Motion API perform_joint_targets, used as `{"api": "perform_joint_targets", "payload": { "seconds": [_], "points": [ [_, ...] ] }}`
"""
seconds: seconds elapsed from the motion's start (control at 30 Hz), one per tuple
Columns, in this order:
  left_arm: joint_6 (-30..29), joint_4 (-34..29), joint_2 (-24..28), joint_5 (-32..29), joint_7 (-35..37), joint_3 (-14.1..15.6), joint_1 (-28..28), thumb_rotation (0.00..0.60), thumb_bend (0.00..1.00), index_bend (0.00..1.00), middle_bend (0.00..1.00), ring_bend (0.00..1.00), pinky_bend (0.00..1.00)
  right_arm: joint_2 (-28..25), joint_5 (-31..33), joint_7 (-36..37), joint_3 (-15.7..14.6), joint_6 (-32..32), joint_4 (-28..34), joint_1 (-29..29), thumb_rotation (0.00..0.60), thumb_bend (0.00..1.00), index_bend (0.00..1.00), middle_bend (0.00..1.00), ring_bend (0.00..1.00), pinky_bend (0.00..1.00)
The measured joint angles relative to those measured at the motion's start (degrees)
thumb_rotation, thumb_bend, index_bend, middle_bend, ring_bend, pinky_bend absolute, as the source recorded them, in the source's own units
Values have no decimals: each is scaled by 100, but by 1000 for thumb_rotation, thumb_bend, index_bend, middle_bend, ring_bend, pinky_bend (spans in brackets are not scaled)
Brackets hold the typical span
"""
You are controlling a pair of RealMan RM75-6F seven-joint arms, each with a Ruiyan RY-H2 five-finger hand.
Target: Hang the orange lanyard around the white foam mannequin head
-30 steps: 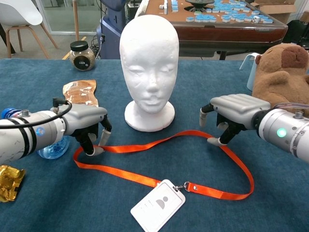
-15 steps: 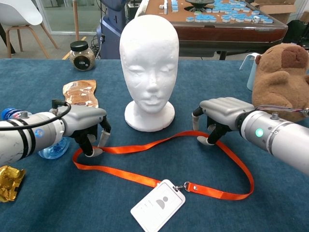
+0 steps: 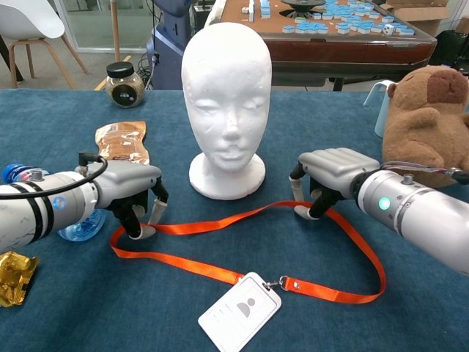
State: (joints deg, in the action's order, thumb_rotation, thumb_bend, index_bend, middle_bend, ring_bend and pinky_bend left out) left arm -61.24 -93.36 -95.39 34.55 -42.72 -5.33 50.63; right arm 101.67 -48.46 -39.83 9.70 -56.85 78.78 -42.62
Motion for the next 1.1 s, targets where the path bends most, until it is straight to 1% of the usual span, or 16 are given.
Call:
{"api": "perform_joint_targets", "payload": {
  "seconds": [0.1, 0.23, 0.43, 0.53, 0.63, 0.73, 0.83, 0.97, 1.1],
  "points": [
    [4, 5, -4, 9, 5, -3, -1, 600, 333, 605, 968, 966, 928, 22, 46, -15, 7, -3, -16, -20, 600, 394, 570, 963, 986, 923],
    [10, 12, -3, 24, 23, -3, -10, 600, 334, 605, 968, 966, 928, 59, 81, -38, 9, -20, -46, -48, 600, 450, 590, 967, 986, 923],
    [-11, -51, 53, 97, 96, 4, -58, 600, 334, 606, 968, 966, 928, 50, 62, -16, -9, -59, -21, -47, 600, 461, 601, 971, 987, 923],
    [-59, -188, 142, 248, 177, 21, -114, 600, 333, 606, 968, 966, 928, -51, -37, 66, -35, -81, 156, -13, 600, 461, 601, 971, 987, 923],
    [-146, -438, 310, 507, 287, 51, -196, 600, 333, 606, 968, 966, 928, -277, -259, 191, -98, -140, 518, 59, 600, 460, 601, 971, 987, 923],
    [-249, -792, 555, 854, 461, 81, -308, 600, 333, 606, 967, 966, 928, -631, -590, 367, -185, -259, 1033, 178, 600, 460, 601, 971, 987, 923],
    [-341, -1208, 868, 1255, 689, 92, -426, 600, 333, 607, 966, 966, 928, -1060, -1049, 599, -282, -466, 1581, 342, 600, 460, 601, 971, 987, 923],
    [-514, -1776, 1332, 1849, 1008, 54, -584, 600, 334, 607, 966, 966, 928, -1642, -1810, 1028, -384, -921, 2195, 625, 600, 460, 601, 972, 988, 923],
    [-668, -2374, 1879, 2283, 1333, -100, -718, 600, 333, 608, 964, 966, 928, -2129, -2431, 1412, -415, -1401, 2657, 887, 600, 461, 601, 974, 990, 923]
  ]
}}
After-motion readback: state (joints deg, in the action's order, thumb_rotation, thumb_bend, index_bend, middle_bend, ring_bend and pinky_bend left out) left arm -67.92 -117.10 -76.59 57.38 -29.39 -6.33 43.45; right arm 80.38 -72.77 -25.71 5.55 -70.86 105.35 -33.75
